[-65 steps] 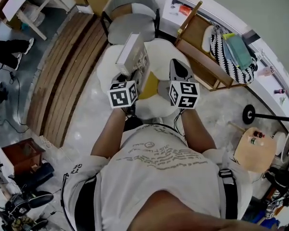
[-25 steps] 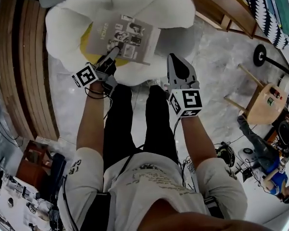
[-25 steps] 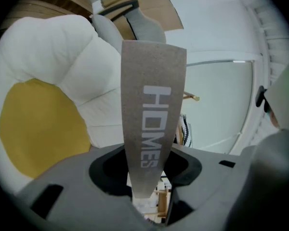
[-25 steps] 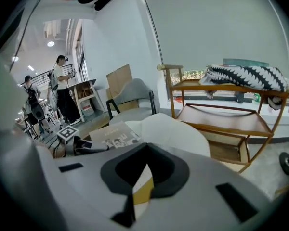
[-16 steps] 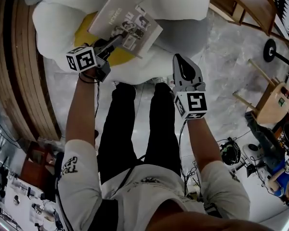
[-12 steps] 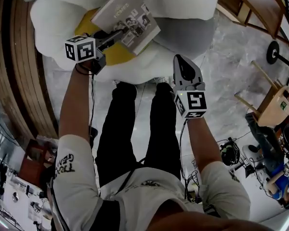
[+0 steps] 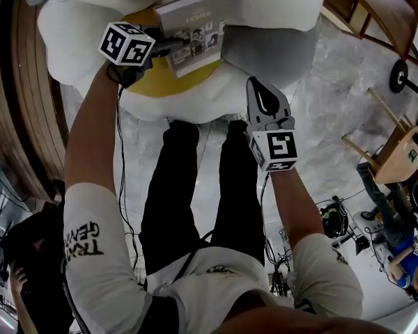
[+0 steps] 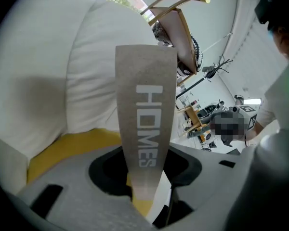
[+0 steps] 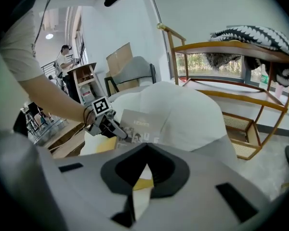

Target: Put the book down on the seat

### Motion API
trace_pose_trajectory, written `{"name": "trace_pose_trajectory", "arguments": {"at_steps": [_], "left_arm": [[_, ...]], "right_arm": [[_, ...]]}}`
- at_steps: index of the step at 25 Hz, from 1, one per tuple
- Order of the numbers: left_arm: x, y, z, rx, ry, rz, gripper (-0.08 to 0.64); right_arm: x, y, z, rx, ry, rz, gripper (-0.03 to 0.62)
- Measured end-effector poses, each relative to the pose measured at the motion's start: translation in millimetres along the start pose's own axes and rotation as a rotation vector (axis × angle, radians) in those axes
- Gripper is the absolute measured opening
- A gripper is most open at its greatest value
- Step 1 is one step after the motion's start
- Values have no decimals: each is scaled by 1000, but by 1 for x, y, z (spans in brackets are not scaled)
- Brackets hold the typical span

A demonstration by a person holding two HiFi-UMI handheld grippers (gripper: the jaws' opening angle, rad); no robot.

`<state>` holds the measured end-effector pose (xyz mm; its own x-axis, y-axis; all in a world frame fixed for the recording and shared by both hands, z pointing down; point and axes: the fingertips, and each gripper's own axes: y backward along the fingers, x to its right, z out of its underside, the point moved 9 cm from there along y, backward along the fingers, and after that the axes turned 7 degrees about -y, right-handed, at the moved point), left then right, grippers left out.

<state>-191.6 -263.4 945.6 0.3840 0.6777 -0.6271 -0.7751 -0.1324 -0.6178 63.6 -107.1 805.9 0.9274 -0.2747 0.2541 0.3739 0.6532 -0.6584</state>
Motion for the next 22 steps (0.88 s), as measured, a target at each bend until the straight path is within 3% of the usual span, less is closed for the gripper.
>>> {"name": "trace_pose_trajectory", "arguments": {"at_steps": [3, 9, 16, 22], "left_arm": [[-10, -5, -9, -37, 6, -6, 191], [-24, -10, -12, -102, 31, -92, 225], [-38, 1, -3, -72, 95, -228, 319], [-28, 21, -2, -28, 118, -322, 333]], "right_arm": [[-2, 2, 10, -20, 20, 16, 28], [-4, 8, 19, -26, 5, 15, 28], [-1, 11, 22, -10, -17, 25, 28], [11, 13, 13, 9, -26, 42, 28]]}}
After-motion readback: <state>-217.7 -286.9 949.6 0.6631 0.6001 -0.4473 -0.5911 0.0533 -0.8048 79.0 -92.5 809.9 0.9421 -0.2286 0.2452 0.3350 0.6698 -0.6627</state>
